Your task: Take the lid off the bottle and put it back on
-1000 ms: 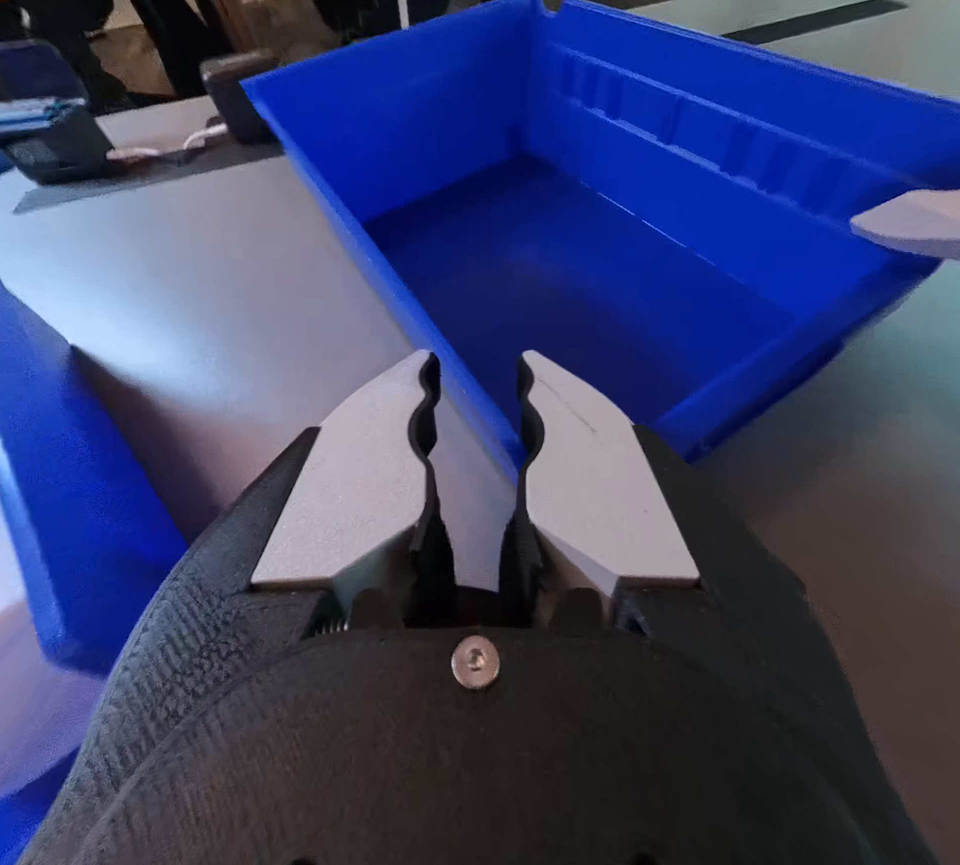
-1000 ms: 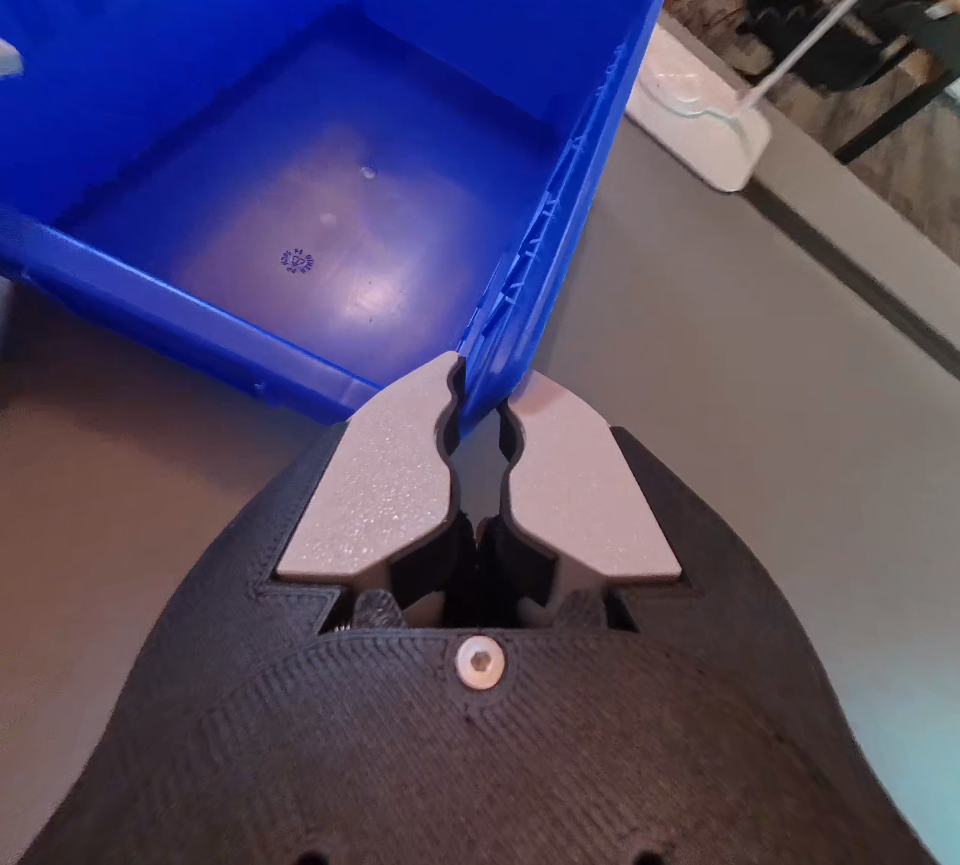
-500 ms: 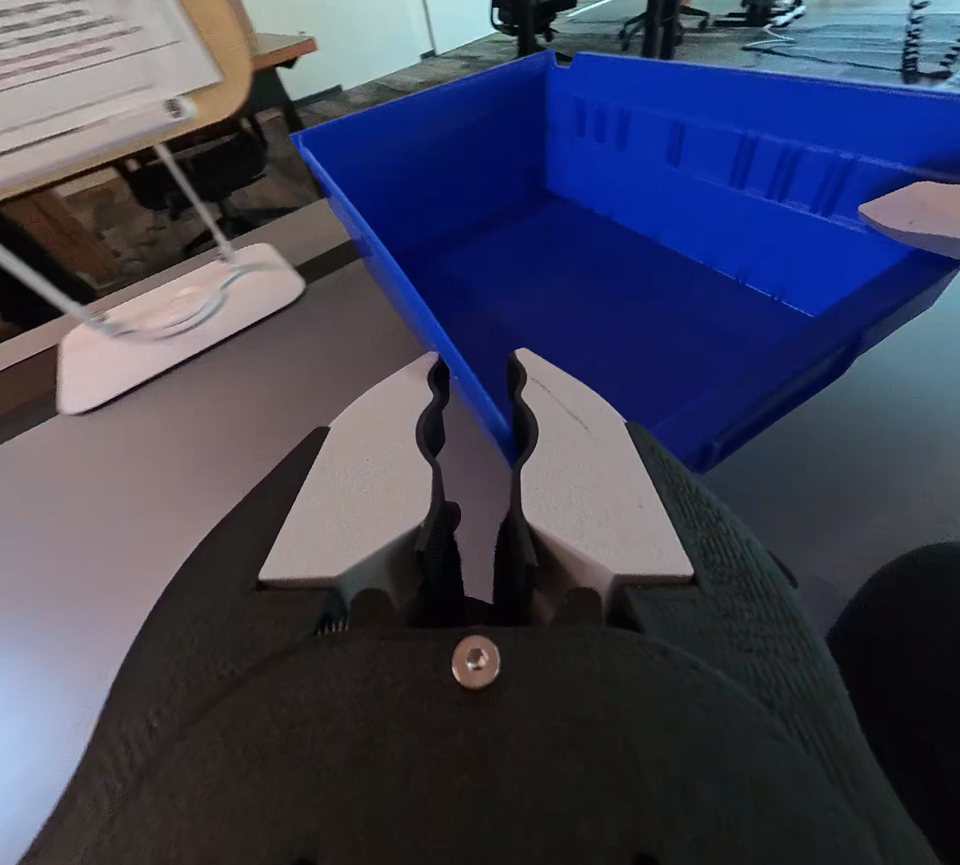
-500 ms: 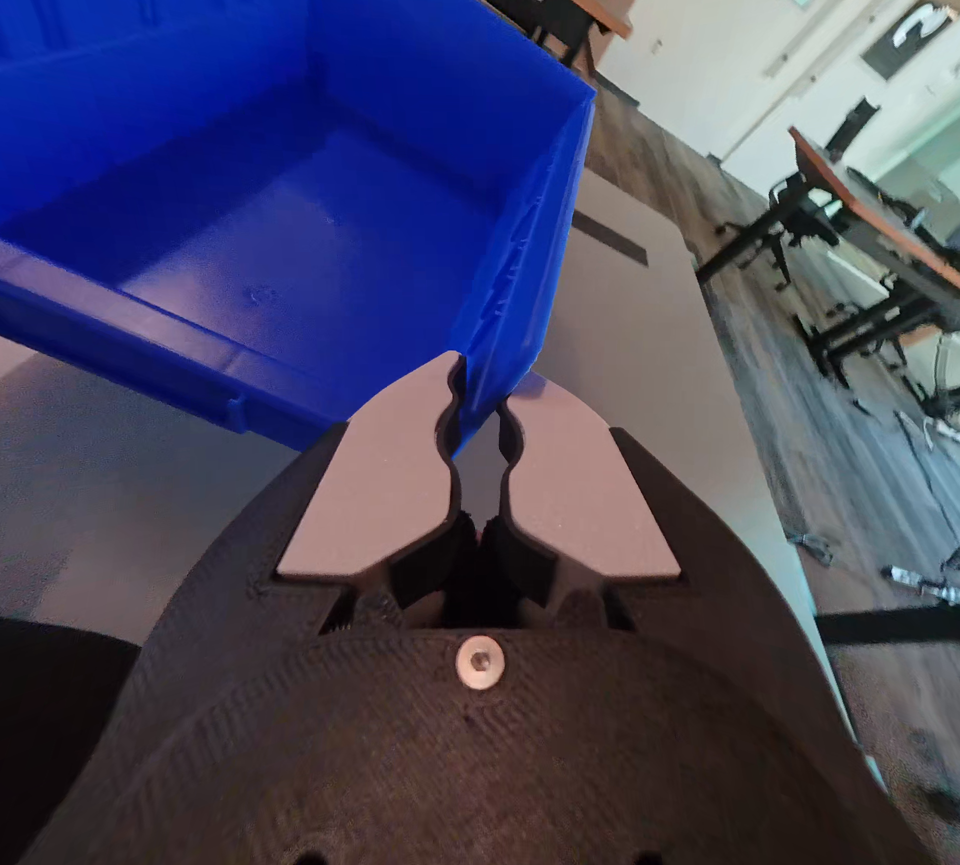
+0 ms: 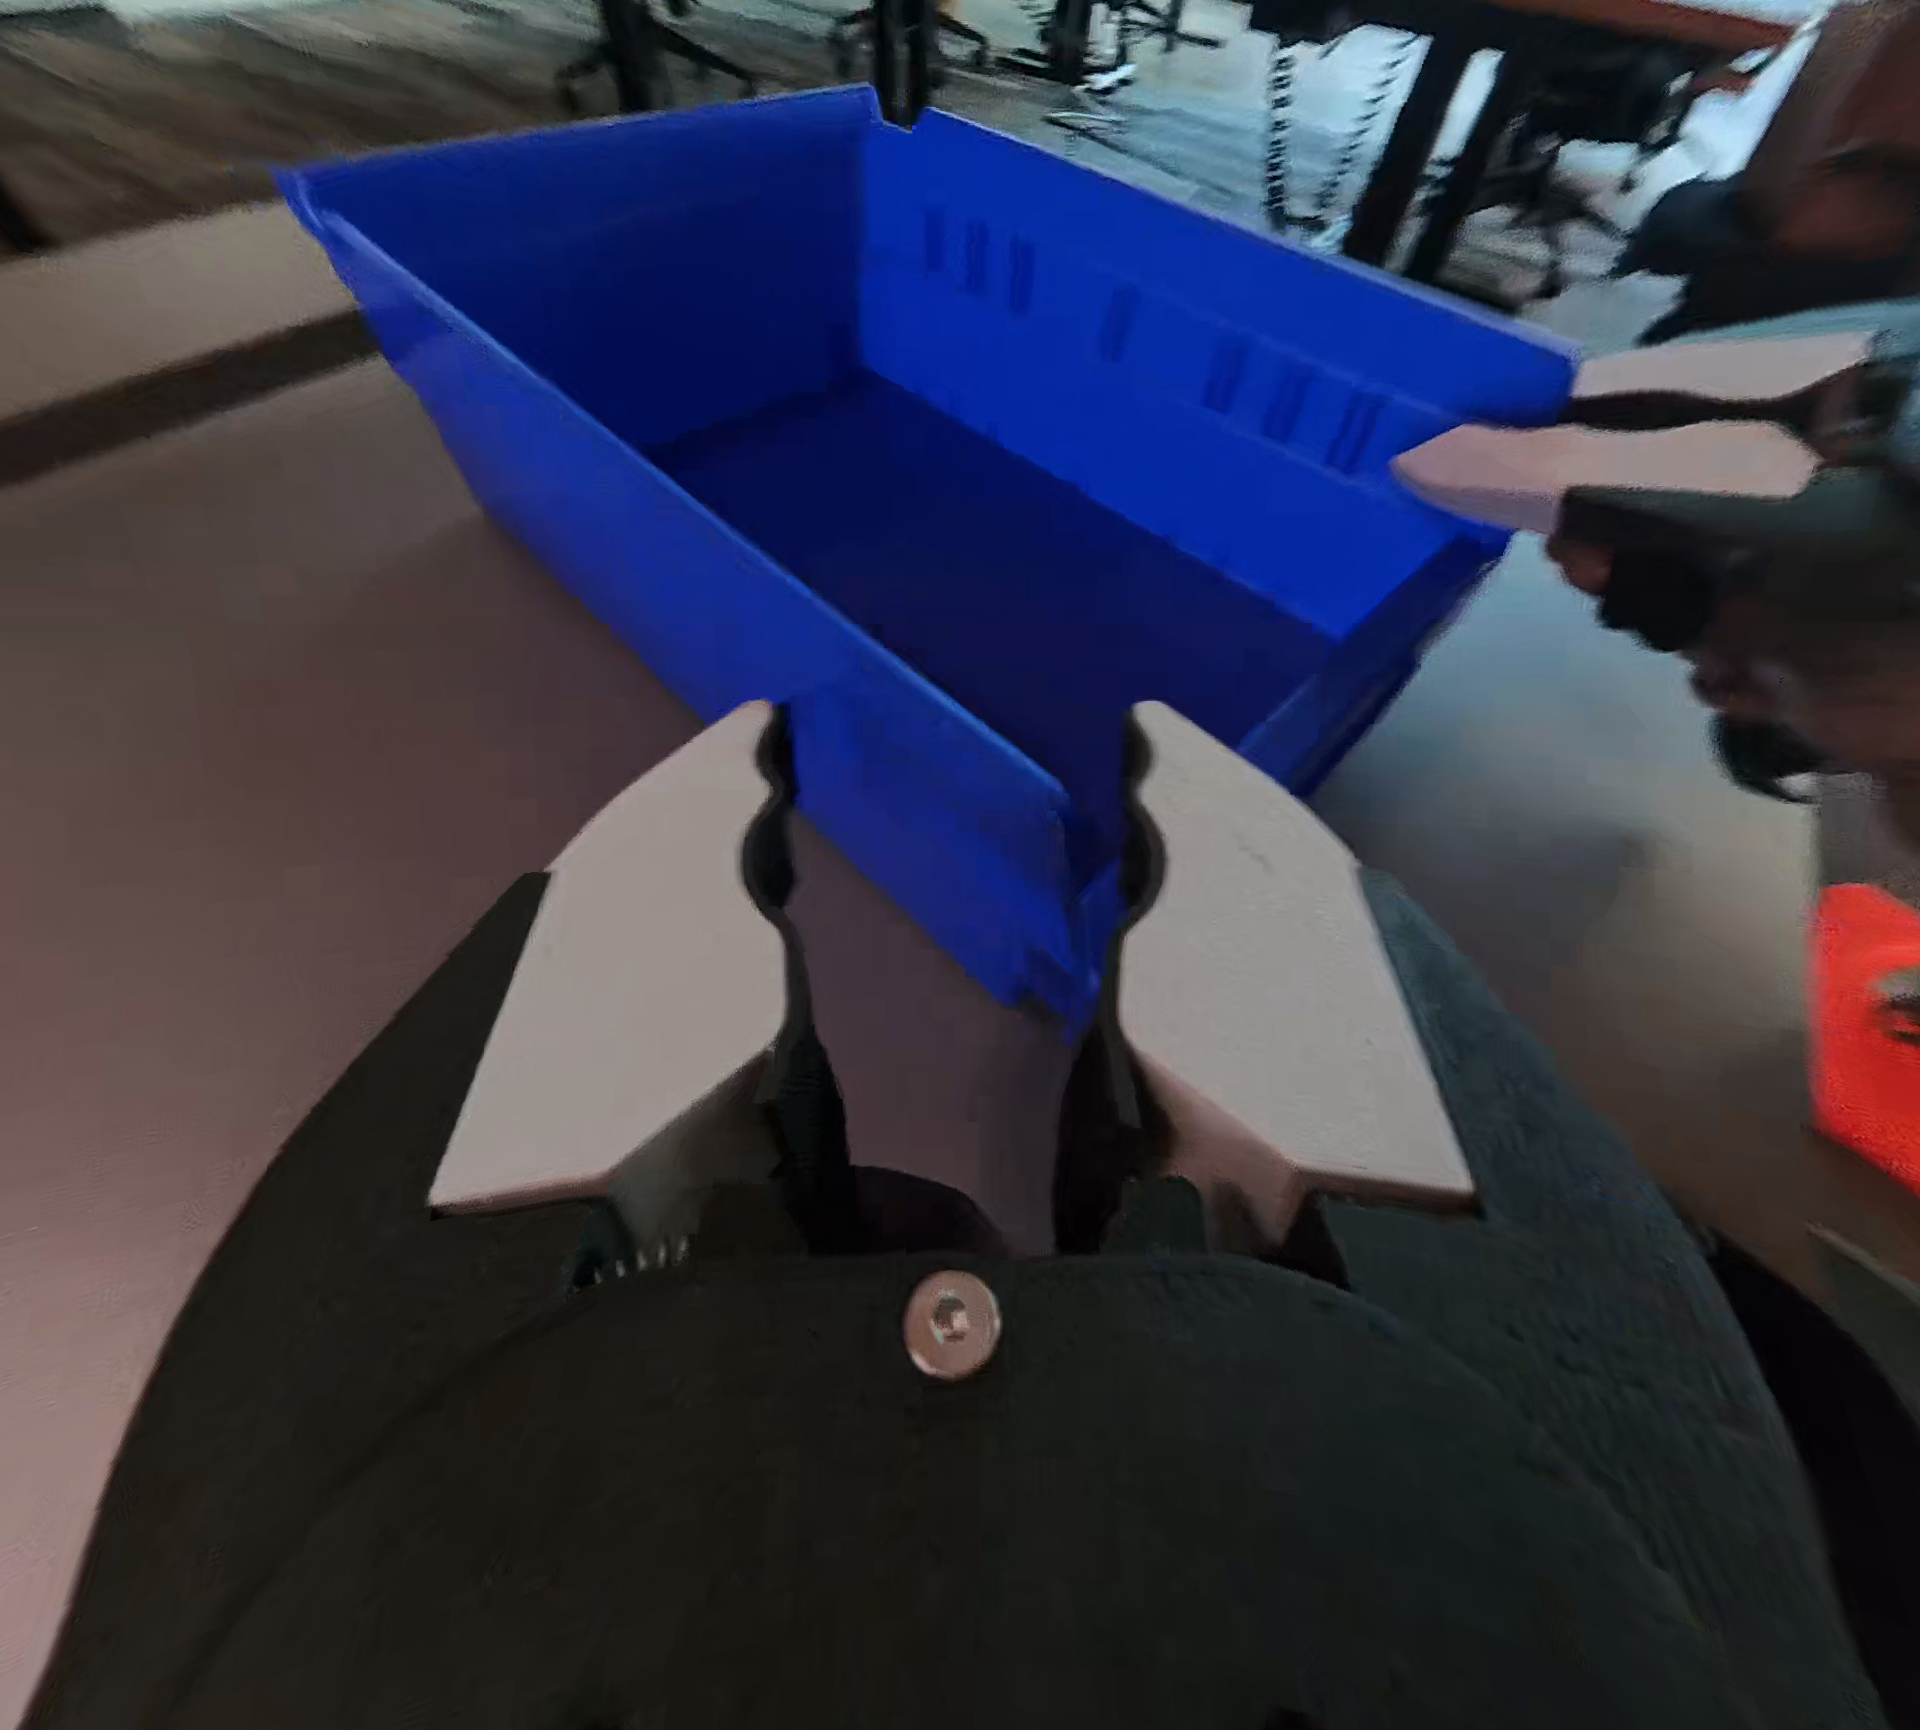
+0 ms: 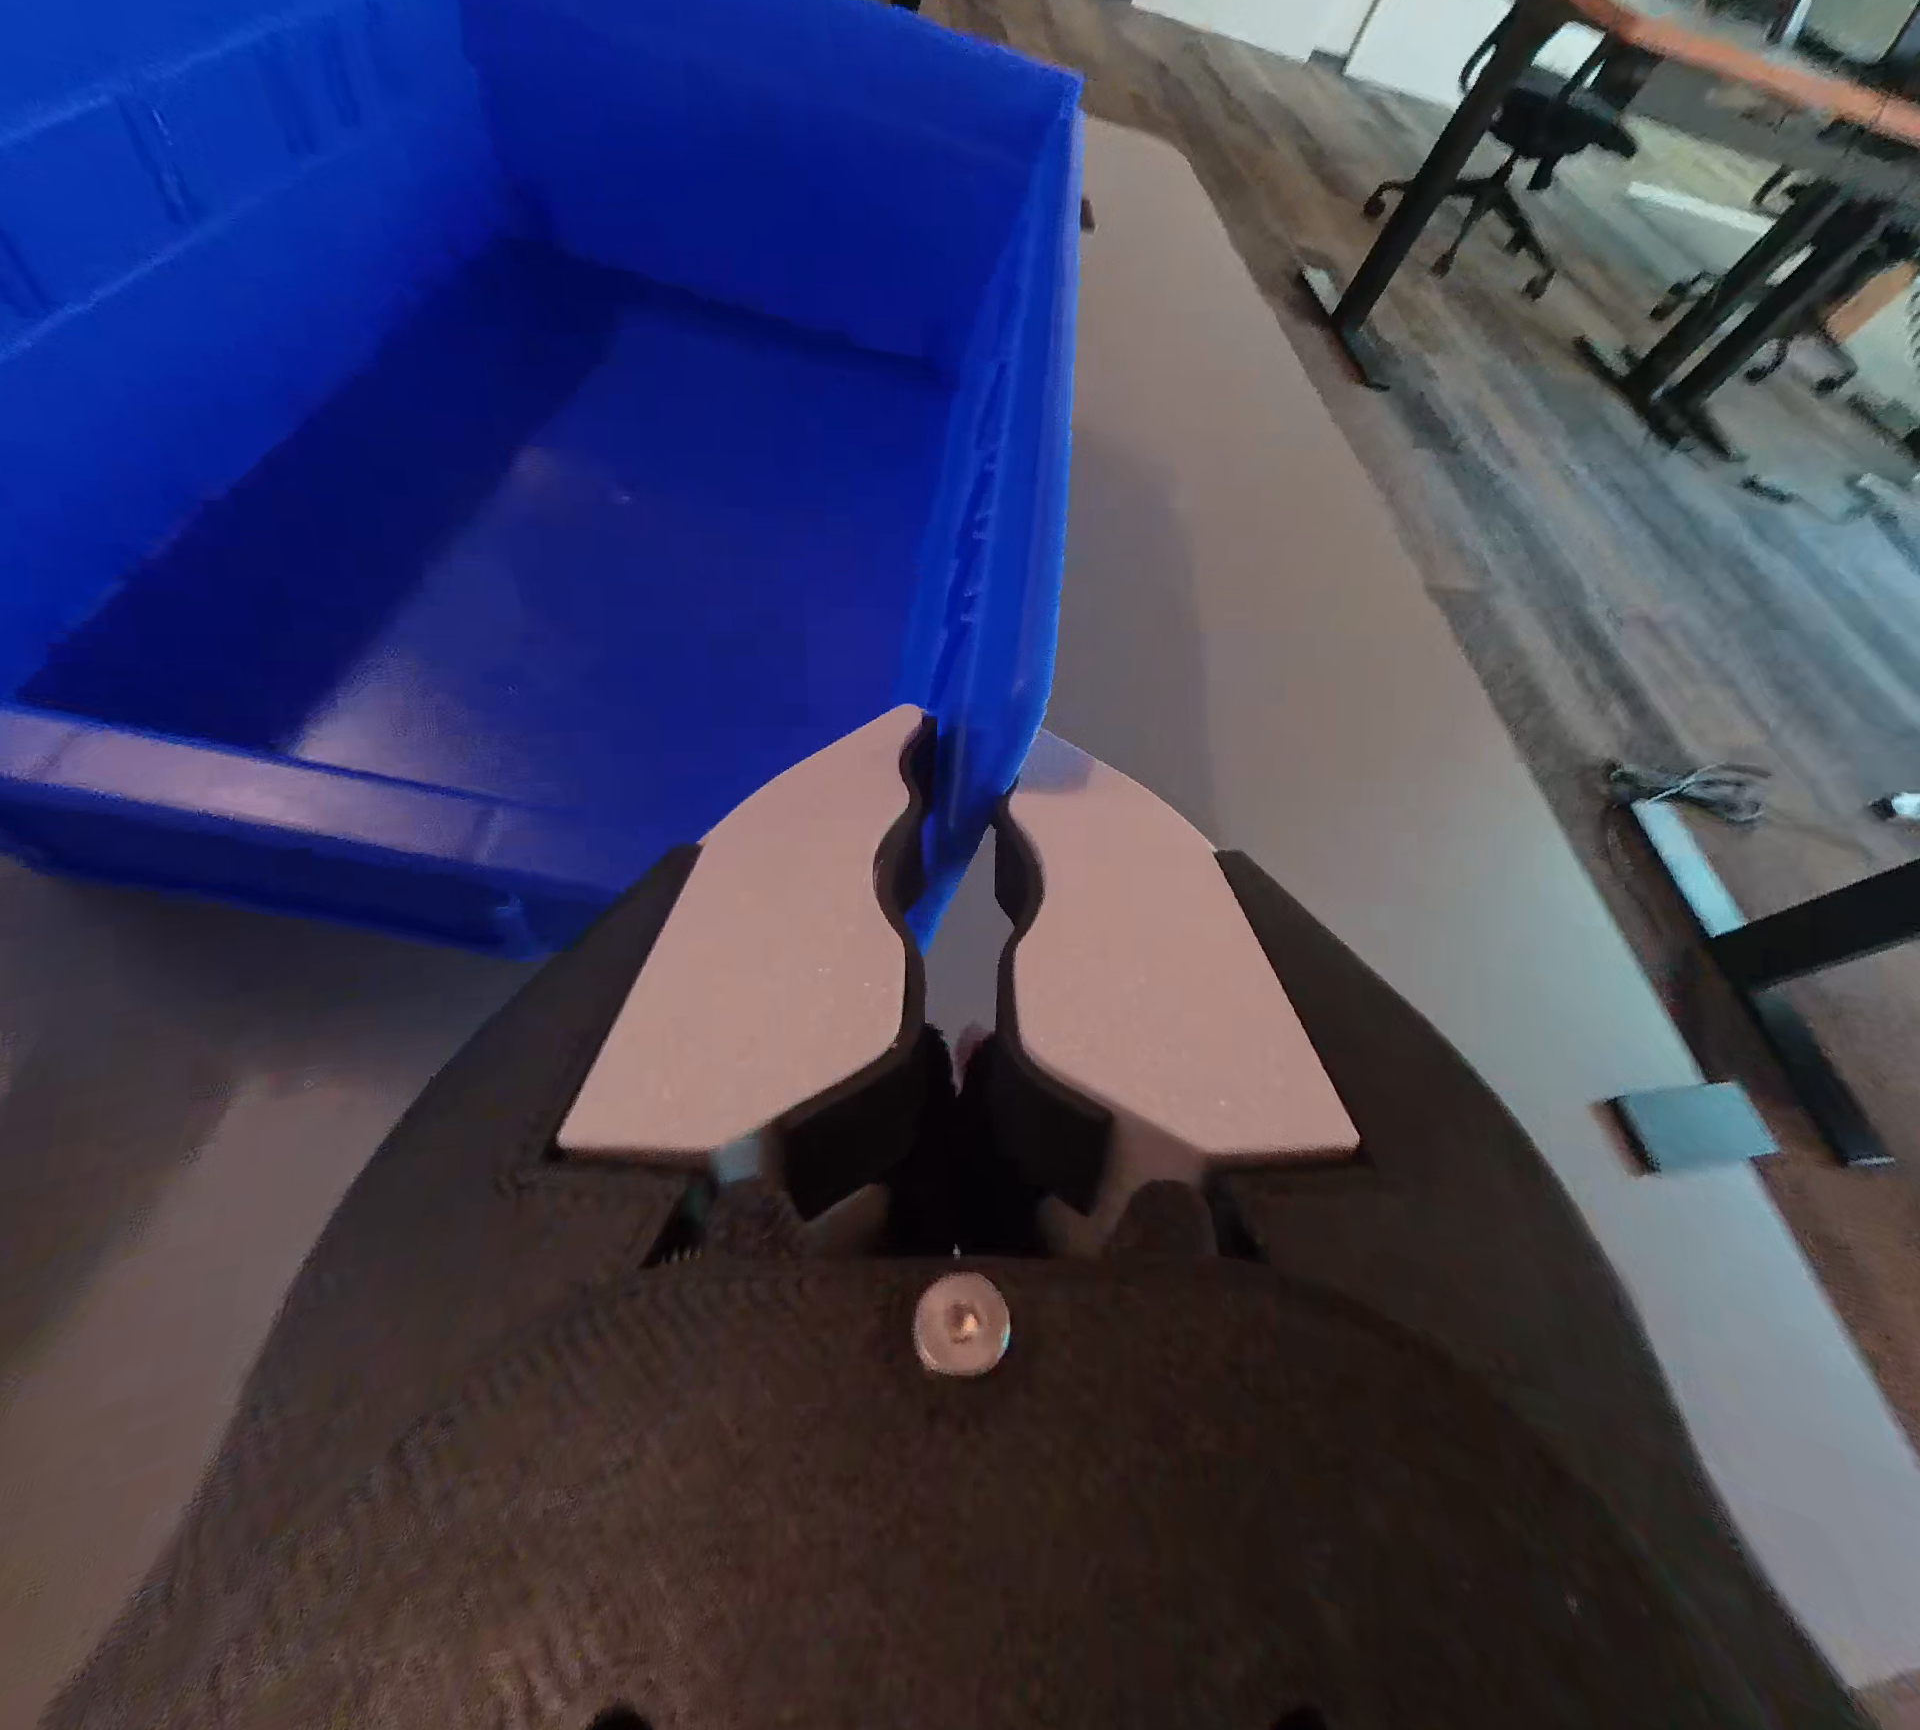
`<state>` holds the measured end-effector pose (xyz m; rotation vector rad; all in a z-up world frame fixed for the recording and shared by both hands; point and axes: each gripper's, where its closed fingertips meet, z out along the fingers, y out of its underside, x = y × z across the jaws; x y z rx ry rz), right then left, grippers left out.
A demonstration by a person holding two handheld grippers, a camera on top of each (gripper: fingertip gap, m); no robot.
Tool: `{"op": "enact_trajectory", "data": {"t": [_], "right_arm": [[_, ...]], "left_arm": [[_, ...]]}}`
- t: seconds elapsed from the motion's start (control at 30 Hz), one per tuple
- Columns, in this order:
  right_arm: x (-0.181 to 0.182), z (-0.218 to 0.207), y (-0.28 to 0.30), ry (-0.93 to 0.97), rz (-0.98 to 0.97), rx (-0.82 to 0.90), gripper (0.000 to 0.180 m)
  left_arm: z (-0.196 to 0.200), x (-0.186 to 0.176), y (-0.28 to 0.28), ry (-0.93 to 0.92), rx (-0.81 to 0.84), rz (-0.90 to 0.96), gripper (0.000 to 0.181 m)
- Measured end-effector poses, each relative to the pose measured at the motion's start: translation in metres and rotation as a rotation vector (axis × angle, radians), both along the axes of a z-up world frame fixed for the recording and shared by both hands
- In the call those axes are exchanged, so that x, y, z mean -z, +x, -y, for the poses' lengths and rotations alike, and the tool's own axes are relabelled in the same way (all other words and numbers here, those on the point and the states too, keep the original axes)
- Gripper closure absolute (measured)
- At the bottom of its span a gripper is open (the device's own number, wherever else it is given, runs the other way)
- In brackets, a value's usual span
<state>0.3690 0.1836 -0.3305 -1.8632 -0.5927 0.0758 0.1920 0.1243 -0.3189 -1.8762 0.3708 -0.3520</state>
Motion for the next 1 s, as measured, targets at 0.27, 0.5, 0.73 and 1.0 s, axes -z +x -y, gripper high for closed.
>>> {"op": "enact_trajectory", "data": {"t": [0.27,0.5,0.73,1.0], "right_arm": [[-0.071,0.013,-0.013,0.139,-0.254,-0.015,0.059],[-0.068,0.062,-0.163,-0.116,-0.318,-0.456,0.067],[0.002,0.059,-0.199,-0.253,0.052,-0.285,0.086],[0.009,0.042,-0.171,-0.147,0.223,-0.103,0.171]], "left_arm": [[0.097,-0.085,-0.172,0.273,-0.332,-0.002,0.088],[0.246,-0.093,-0.403,0.189,-0.996,-0.452,0.099],[0.257,-0.012,-0.422,-0.041,-0.951,-0.421,0.142],[0.246,-0.017,-0.409,0.059,-0.901,-0.283,0.168]]}}
